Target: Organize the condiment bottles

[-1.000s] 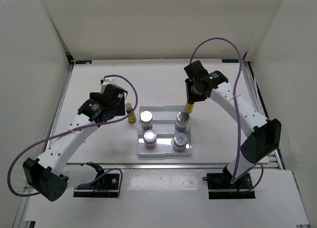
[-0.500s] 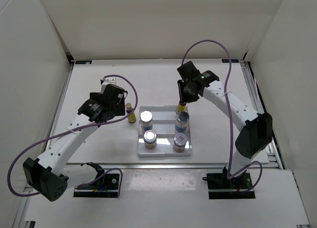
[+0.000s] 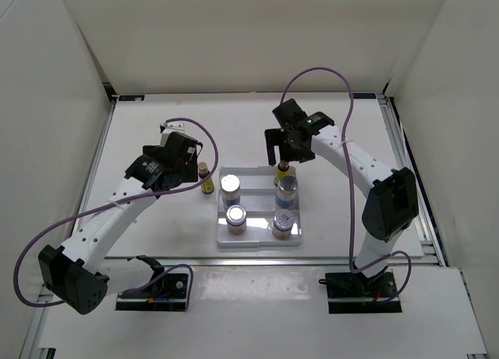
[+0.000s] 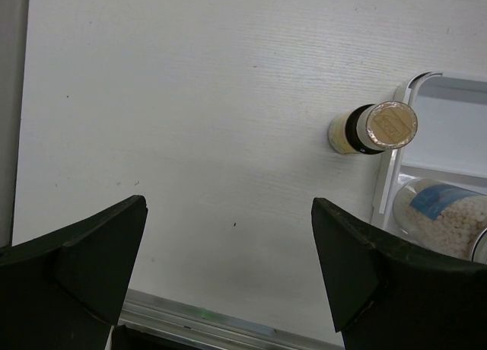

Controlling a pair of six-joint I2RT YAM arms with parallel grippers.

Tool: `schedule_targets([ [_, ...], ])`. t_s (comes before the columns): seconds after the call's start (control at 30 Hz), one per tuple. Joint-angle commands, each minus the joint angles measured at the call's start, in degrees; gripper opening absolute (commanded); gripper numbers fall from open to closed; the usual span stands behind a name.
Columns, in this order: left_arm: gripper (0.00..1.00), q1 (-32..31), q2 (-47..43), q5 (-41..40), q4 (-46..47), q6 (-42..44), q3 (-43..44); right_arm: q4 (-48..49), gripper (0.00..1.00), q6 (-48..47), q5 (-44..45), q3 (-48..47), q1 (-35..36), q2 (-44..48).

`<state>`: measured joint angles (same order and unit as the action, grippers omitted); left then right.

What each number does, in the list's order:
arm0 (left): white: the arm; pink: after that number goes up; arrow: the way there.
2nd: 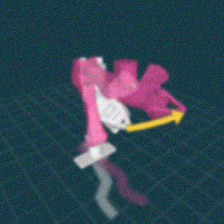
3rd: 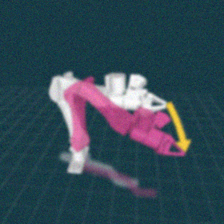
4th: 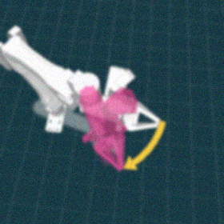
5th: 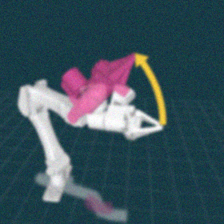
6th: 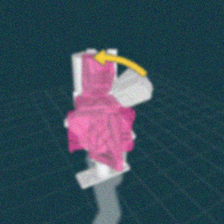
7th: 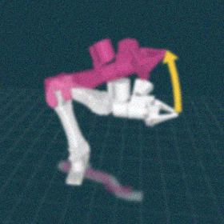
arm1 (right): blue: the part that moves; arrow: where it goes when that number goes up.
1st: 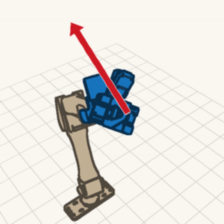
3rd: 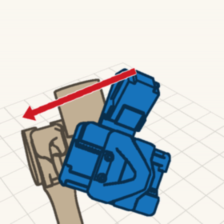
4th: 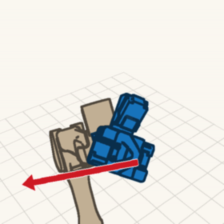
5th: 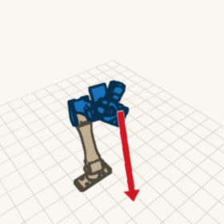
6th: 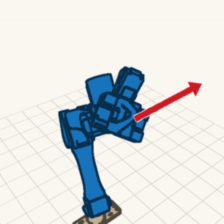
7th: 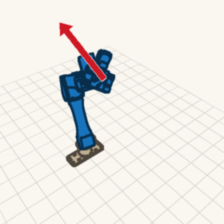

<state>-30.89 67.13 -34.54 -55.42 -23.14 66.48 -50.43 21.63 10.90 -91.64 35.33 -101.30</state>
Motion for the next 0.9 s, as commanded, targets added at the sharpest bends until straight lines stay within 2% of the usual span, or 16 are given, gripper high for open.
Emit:
schedule_targets([
  [0.0,1.0,0.13,0.19,-0.61,0.4,-0.16,1.11,-0.88,0.99,-0.62,1.76,-4.68,-0.09,4.08],
  [0.1,1.0,0.13,1.33,-0.61,0.4,-0.16,1.11,-4.3,1.0,-0.1,1.76,-9.24,-0.09,7.23],
  [0.2,1.0,0.13,1.86,-0.08,0.4,0.37,1.64,-5.02,1.0,-0.09,1.15,-9.18,-0.09,14.07],
  [0.33,1.0,0.66,3.26,5.35,0.4,0.37,3.56,-5.55,1.0,-0.09,1.67,-4.8,-0.09,24.81],
  [0.43,1.0,1.8,8.08,11.76,0.4,-0.85,6.73,-6.16,1.0,-0.62,1.67,2.4,-0.09,34.81],
  [0.57,1.0,1.8,13.01,12.84,0.4,-1.47,10.51,-7.22,1.0,-0.62,1.67,7.16,-0.09,42.47],
  [0.87,1.0,2.85,21.45,16.0,0.4,-2.0,15.7,-10.74,1.0,-1.15,2.29,11.83,-0.09,47.59],
])
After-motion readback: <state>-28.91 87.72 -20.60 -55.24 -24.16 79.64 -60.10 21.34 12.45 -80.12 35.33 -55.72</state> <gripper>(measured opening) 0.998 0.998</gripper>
